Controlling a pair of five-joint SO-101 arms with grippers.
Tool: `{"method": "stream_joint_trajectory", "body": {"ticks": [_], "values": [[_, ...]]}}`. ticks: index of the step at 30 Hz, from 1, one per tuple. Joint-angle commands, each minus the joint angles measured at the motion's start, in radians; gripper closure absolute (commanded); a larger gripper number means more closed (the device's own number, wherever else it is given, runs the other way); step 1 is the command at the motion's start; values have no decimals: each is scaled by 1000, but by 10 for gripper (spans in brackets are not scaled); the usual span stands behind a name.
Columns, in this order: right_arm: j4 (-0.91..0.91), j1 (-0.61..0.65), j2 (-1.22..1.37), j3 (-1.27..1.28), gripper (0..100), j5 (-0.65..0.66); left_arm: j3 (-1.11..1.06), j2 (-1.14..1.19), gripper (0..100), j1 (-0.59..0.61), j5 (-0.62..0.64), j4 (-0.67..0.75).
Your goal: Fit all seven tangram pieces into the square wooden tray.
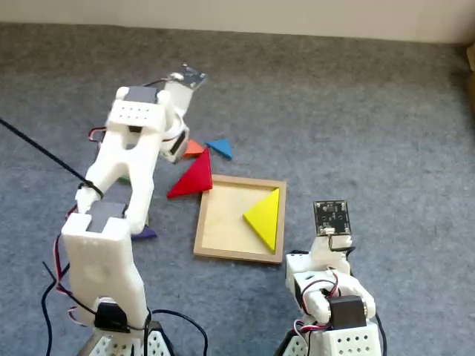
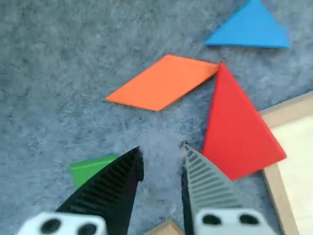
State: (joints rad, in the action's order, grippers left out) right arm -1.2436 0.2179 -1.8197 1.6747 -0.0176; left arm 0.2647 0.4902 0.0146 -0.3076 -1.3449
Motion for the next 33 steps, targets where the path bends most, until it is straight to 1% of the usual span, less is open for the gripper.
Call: {"method": "stream_joint_trajectory", "body": {"ticks": [1, 7, 8, 12, 16, 21, 33], "values": [[-7, -8, -16, 150, 984, -5, 10, -7, 874, 36, 9, 26], [-7, -8, -16, 150, 984, -5, 4, -5, 874, 41, 11, 26], [-7, -8, -16, 150, 984, -5, 1, -5, 874, 41, 25, 26], [-7, -8, -16, 150, 984, -5, 13, 35, 874, 42, 170, 29], [-7, -8, -16, 150, 984, -5, 33, 114, 874, 33, 193, 55], [-7, -8, -16, 150, 984, -5, 31, 148, 874, -22, 193, 51], [-7, -8, -16, 150, 984, -5, 24, 15, 874, -252, 196, -143]]}}
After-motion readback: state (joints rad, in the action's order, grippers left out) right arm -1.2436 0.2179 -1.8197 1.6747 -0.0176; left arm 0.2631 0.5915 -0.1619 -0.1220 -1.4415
